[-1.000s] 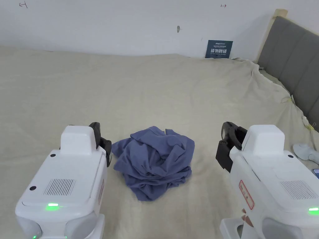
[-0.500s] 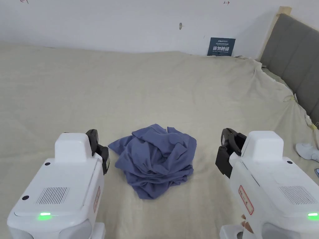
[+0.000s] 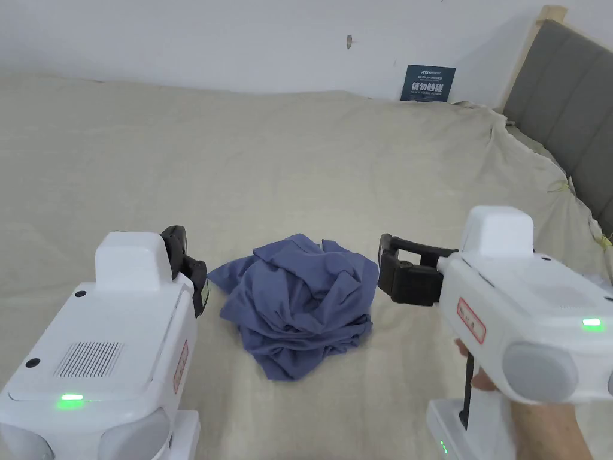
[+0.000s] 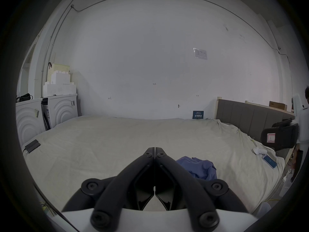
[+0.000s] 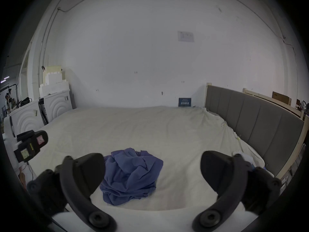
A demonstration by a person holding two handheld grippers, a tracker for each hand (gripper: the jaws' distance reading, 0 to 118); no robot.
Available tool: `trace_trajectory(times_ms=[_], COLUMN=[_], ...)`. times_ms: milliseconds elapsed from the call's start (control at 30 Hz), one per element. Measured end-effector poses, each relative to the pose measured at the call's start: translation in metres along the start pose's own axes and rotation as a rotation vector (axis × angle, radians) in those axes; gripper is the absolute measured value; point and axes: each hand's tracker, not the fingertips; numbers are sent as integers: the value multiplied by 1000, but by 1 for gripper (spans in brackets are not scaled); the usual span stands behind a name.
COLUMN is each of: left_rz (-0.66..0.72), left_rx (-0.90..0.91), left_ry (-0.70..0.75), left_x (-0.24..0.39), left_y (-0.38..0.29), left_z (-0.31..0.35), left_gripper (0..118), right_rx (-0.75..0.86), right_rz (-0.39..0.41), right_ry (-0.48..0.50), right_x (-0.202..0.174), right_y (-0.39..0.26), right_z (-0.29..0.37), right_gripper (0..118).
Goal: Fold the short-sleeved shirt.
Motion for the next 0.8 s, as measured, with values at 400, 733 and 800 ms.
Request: trace_trajectory(times_ms=[400, 733, 800], left_rz=[9, 8, 7], left_rx=[11, -43, -54], left_ry=[18, 46, 51], left_x=[-9, -22, -23], left_y=[2, -10, -13], left_z=[3, -5, -7], left_gripper=[0, 0, 0], right_rx=[-659, -829, -830], right_rz=[-39, -123, -152], right_ry=[34, -57, -38], right_x=[12, 11, 11], right_y=[-26, -88, -92], right_z=[-160, -229, -231], right_gripper=[107, 40, 29])
